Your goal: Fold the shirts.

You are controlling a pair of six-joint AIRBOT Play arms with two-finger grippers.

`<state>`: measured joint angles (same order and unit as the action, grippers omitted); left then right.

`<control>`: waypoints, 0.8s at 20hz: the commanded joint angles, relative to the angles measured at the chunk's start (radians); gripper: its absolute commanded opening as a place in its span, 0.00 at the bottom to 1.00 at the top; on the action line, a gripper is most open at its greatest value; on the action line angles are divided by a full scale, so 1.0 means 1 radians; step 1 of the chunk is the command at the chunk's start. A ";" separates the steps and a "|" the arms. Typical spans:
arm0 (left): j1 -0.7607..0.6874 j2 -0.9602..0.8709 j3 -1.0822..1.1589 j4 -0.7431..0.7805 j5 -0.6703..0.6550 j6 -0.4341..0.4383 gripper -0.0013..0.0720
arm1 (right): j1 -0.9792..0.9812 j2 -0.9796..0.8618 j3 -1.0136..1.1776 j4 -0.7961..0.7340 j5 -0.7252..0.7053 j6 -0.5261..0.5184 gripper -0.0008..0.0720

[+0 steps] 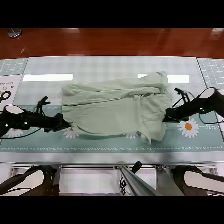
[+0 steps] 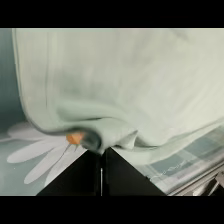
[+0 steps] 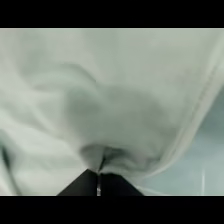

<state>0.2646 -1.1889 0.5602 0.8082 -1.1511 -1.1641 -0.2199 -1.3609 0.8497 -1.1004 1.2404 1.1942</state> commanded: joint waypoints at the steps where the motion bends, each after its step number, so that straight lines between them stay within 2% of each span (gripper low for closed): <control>1: 0.038 0.132 0.133 -0.025 -0.039 0.002 0.03 | 0.001 0.199 0.113 0.007 0.021 0.002 0.05; 4: 0.040 0.387 0.377 -0.095 -0.016 0.027 0.04 | 0.001 0.456 0.304 0.005 -0.048 0.030 0.05; 6: 0.041 0.546 0.562 -0.098 0.087 0.027 0.04 | 0.002 0.599 0.461 -0.022 -0.093 0.100 0.05; 10: 0.041 0.744 0.827 -0.018 0.326 0.027 0.04 | 0.001 0.754 0.739 -0.249 -0.219 0.189 0.05; 12: 0.041 0.781 0.916 0.053 0.315 0.007 0.04 | 0.001 0.769 0.839 -0.334 -0.215 0.249 0.05; 13: 0.041 0.789 0.951 0.077 0.288 -0.034 0.04 | 0.001 0.769 0.879 -0.349 -0.188 0.262 0.05; 16: 0.041 0.791 1.038 0.151 0.133 -0.093 0.04 | 0.001 0.770 0.955 -0.351 -0.132 0.262 0.05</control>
<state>0.3046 -0.4282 1.4967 0.8715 -0.9333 -1.2007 -0.2192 -0.6117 1.7081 -1.3926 1.0801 1.4239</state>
